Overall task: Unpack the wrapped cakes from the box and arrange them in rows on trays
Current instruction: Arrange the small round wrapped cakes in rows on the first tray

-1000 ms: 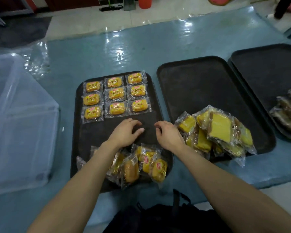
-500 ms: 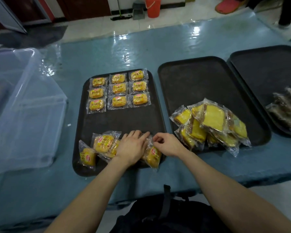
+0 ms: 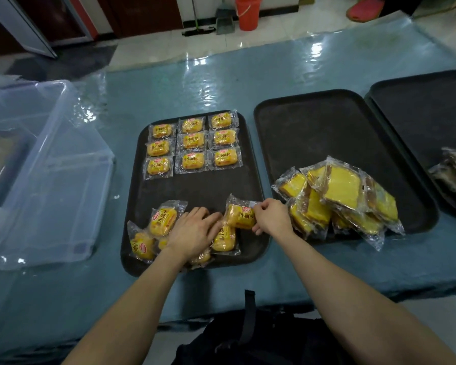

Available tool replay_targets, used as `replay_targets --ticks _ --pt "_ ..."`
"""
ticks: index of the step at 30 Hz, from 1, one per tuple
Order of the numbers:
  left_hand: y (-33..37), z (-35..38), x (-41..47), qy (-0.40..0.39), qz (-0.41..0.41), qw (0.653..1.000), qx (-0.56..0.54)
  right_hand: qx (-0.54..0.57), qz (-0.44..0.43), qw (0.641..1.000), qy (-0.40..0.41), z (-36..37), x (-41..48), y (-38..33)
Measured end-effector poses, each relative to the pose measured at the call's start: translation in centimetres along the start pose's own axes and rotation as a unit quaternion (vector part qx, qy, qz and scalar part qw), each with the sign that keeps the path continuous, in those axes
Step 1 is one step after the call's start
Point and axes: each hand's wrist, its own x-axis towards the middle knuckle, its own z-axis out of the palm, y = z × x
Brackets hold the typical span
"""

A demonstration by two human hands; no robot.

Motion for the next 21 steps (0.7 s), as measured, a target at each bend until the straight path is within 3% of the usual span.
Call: replay_targets --ticks 4,9,13,17,21 --pt "-0.7 -0.3 -0.5 0.008 -0.004 1.000 0.002 0.053 0.037 0.998 0.025 1.4 0.5 -1.1" --pt "-1.7 -1.5 -0.2 -0.009 0.005 1.000 -0.008 0.081 0.022 0.996 0.015 2.3 0.9 -1.5" --pt "-1.0 -3.4 2.0 0.001 -0.022 0.997 -0.074 -0.051 -0.040 0.997 -0.030 3.0 0.5 -0.8" --pt "-0.3 -3.8 4.4 -0.034 -0.022 0.995 -0.093 -0.199 -0.105 0.974 -0.036 2.9 1.0 -0.6" --pt "-0.8 -3.2 6.7 -0.037 -0.029 0.997 -0.052 -0.239 -0.141 0.960 -0.026 3.2 2.9 -1.4"
